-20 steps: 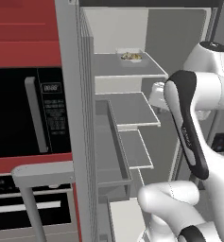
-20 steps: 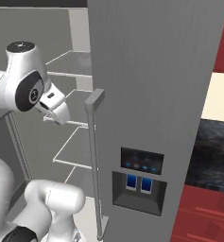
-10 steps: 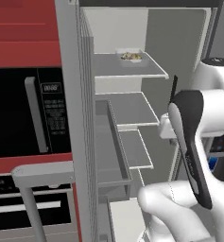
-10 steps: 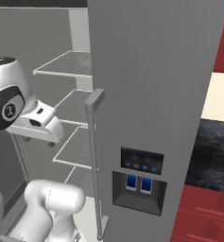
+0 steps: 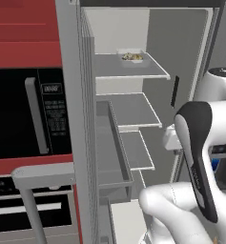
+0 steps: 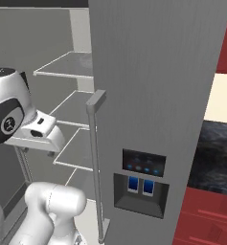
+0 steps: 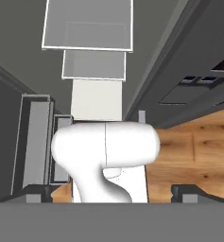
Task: Place two dumplings into each of the tupperware containers and then place the containers in the fridge.
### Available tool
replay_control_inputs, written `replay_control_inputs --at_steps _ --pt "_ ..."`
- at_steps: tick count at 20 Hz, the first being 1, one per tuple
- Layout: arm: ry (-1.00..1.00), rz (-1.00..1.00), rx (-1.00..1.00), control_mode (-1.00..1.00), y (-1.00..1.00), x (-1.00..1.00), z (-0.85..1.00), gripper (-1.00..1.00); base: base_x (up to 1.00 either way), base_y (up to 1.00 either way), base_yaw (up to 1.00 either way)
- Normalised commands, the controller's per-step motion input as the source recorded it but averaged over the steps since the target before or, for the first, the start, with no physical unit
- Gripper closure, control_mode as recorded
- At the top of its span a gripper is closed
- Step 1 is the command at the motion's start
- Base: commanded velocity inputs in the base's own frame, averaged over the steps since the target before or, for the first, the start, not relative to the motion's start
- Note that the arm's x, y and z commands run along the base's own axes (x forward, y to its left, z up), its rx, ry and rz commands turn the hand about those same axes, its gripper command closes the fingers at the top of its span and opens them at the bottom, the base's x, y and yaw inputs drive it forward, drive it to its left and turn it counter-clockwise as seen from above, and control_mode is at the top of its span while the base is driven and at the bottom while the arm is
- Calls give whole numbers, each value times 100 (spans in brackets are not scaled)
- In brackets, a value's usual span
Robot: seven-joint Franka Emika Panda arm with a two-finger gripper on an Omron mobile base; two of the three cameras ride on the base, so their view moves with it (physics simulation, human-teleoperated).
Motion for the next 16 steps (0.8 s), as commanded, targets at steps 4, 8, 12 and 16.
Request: replay_control_inputs --at_steps 4,8,12,16 --pt "0 1 1 -100 -1 -9 -5 -100 0 0 0" --pt "0 0 0 100 0 0 0 -100 -95 -73 -1" --pt "0 0 0 100 0 0 0 -100 -93 -96 -31" --pt "0 0 0 100 0 0 0 -100 -35 -44 -77"
